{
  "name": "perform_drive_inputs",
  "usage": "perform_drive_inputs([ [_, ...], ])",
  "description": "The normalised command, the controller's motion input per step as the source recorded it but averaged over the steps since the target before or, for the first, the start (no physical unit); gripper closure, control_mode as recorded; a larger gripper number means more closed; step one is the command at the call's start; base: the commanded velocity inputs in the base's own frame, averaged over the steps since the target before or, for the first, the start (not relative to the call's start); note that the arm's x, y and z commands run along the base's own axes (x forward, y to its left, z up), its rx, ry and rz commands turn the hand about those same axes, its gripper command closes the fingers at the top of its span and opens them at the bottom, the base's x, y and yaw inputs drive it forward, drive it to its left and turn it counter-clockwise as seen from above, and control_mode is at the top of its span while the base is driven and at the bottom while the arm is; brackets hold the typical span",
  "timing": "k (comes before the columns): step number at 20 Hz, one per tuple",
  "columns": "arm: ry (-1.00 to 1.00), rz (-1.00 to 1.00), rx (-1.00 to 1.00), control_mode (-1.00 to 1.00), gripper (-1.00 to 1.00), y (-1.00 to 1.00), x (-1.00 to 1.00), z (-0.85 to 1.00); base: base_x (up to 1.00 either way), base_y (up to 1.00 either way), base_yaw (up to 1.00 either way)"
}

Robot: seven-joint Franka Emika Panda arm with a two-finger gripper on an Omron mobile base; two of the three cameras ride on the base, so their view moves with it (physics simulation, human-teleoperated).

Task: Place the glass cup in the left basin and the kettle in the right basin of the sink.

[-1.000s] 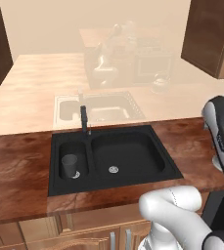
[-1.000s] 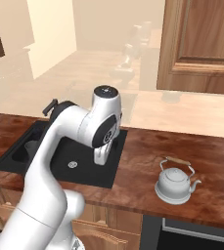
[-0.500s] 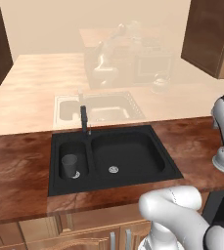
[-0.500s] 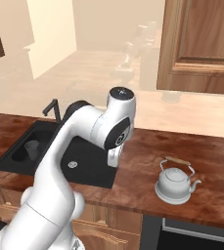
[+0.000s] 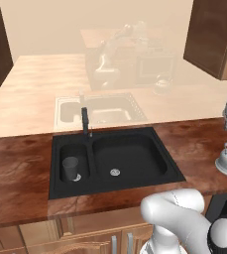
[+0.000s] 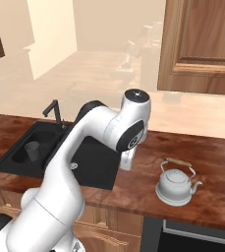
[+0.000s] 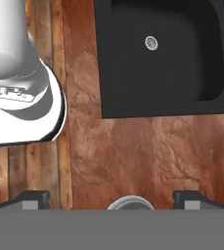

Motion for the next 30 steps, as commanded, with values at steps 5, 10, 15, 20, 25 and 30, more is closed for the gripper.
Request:
perform_drive_inputs([
  [5, 0.00, 0.00, -0.01, -1.00, -1.00, -0.31, 0.00, 0.00, 0.00, 0.00, 0.00],
  [10, 0.00, 0.00, 0.00, -1.00, -1.00, -0.33, -0.01, 0.00, 0.00, 0.00, 0.00],
  [15, 0.00, 0.00, 0.00, -1.00, -1.00, -0.35, 0.00, 0.00, 0.00, 0.00, 0.00],
  [20, 0.00, 0.00, 0.00, -1.00, -1.00, -0.33, 0.00, 0.00, 0.00, 0.00, 0.00],
  [25, 0.00, 0.00, 0.00, -1.00, -1.00, -0.29, 0.00, 0.00, 0.00, 0.00, 0.00],
  [30, 0.00, 0.00, 0.00, -1.00, -1.00, -0.10, 0.00, 0.00, 0.00, 0.00, 0.00],
])
